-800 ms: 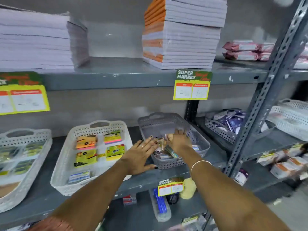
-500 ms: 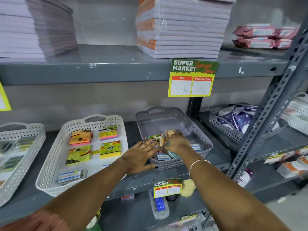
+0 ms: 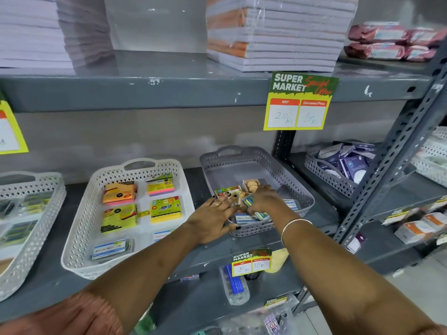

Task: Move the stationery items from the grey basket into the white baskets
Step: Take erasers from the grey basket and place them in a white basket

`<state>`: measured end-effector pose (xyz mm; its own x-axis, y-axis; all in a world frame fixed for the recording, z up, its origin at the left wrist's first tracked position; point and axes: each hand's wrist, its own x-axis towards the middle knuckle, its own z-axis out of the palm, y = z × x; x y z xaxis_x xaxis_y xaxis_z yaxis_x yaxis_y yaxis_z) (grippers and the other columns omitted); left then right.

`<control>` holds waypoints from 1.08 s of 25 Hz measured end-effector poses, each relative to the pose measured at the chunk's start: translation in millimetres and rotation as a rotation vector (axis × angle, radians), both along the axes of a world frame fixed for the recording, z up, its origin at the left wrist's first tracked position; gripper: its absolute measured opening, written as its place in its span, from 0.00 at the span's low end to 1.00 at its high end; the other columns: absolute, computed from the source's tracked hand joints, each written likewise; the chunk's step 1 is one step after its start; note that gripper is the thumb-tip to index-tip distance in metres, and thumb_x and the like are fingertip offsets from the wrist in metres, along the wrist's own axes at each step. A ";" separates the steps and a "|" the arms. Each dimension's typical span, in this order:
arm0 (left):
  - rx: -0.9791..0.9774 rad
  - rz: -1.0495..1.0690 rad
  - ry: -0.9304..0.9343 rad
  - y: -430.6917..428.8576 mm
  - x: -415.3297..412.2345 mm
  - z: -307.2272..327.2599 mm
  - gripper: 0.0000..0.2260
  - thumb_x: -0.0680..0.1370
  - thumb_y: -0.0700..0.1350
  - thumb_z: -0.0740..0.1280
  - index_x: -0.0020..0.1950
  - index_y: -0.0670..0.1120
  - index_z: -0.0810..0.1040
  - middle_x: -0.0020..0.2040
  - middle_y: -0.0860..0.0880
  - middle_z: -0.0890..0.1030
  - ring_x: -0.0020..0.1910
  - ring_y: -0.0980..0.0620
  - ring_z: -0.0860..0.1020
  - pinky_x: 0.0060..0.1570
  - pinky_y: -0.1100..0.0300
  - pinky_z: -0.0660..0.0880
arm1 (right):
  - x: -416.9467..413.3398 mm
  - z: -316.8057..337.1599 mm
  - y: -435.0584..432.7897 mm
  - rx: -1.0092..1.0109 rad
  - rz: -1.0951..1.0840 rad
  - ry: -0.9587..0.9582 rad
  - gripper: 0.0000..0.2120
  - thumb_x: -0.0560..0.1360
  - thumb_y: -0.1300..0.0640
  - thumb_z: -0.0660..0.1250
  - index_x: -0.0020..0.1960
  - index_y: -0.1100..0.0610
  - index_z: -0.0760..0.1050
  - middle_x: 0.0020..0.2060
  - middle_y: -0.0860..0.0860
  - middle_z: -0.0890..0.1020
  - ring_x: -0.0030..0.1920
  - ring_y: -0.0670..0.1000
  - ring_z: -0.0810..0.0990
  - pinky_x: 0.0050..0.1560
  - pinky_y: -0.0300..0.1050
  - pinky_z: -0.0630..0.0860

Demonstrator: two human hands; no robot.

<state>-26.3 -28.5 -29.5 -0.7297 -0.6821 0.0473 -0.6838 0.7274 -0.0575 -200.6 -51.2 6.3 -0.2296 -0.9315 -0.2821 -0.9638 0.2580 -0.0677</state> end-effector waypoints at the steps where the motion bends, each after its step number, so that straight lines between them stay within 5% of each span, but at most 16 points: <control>1: -0.008 0.001 0.000 -0.9 0.5 -0.3 0.27 0.80 0.58 0.50 0.75 0.47 0.52 0.77 0.45 0.52 0.75 0.47 0.47 0.72 0.50 0.45 | -0.5 0.2 -2.1 -0.016 0.002 0.003 0.46 0.69 0.45 0.73 0.76 0.63 0.54 0.74 0.61 0.61 0.72 0.60 0.64 0.69 0.51 0.69; 7: -0.026 0.033 0.102 0.8 9.1 8.6 0.29 0.79 0.60 0.50 0.75 0.47 0.53 0.77 0.46 0.54 0.75 0.49 0.46 0.72 0.49 0.41 | 7.0 31.0 -20.5 -0.195 0.030 0.024 0.41 0.69 0.48 0.72 0.74 0.63 0.59 0.72 0.60 0.65 0.72 0.59 0.67 0.66 0.51 0.71; 11: -0.137 0.226 0.105 -1.4 69.5 21.4 0.35 0.73 0.65 0.41 0.75 0.46 0.51 0.77 0.47 0.50 0.75 0.48 0.44 0.72 0.47 0.41 | 45.2 58.3 -43.4 -0.307 0.186 0.027 0.35 0.69 0.51 0.71 0.70 0.64 0.64 0.68 0.63 0.70 0.68 0.61 0.70 0.65 0.51 0.72; 19: -0.273 0.616 0.095 53.5 302.3 58.8 0.37 0.72 0.66 0.42 0.75 0.46 0.51 0.76 0.48 0.47 0.74 0.50 0.44 0.71 0.46 0.39 | 231.7 82.2 -40.5 -0.377 0.516 -0.101 0.31 0.71 0.48 0.70 0.65 0.65 0.66 0.61 0.62 0.70 0.64 0.63 0.70 0.60 0.54 0.74; 24: -0.285 0.849 0.113 134.4 470.8 47.1 0.42 0.72 0.71 0.35 0.75 0.45 0.53 0.75 0.44 0.54 0.74 0.44 0.50 0.70 0.41 0.52 | 386.0 70.2 -1.6 -0.351 0.660 -0.138 0.34 0.68 0.50 0.73 0.68 0.62 0.66 0.65 0.61 0.70 0.66 0.61 0.69 0.62 0.52 0.73; 27: -0.209 0.904 0.119 175.0 546.5 29.0 0.45 0.69 0.74 0.35 0.75 0.43 0.48 0.76 0.44 0.50 0.74 0.47 0.45 0.71 0.46 0.48 | 456.7 51.7 14.3 -0.337 0.732 -0.140 0.33 0.69 0.51 0.72 0.70 0.61 0.65 0.68 0.61 0.68 0.69 0.61 0.67 0.65 0.53 0.72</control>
